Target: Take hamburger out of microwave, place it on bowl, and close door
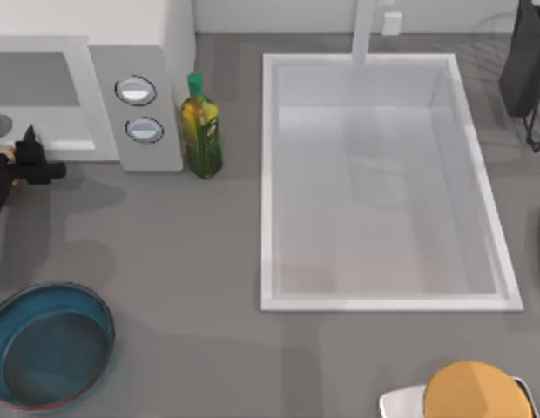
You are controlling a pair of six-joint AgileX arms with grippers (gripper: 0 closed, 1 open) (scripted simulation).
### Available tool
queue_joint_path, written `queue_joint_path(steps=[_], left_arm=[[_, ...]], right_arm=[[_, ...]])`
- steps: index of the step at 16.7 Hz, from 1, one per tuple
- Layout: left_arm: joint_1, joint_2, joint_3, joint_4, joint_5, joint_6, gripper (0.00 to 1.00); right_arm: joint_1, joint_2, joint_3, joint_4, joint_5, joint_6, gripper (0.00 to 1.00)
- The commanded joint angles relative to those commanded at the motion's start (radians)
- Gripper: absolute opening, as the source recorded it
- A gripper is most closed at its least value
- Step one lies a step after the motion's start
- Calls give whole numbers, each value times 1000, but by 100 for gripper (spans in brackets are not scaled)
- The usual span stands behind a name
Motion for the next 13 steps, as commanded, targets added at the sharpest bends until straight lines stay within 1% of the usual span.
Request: queue_joint_path(steps=[2,4,10,13], left_arm=[[6,-33,-79,50,6,2,0],[9,-49,-120,77,9,2,0],[4,-48,-120,77,8,4,0],[4,-105,-118,23,7,4,0]], right_arm=[[0,0,0,0,0,0,100],[0,0,0,0,0,0,100],[0,0,0,0,0,0,100],[0,0,0,0,0,0,100]])
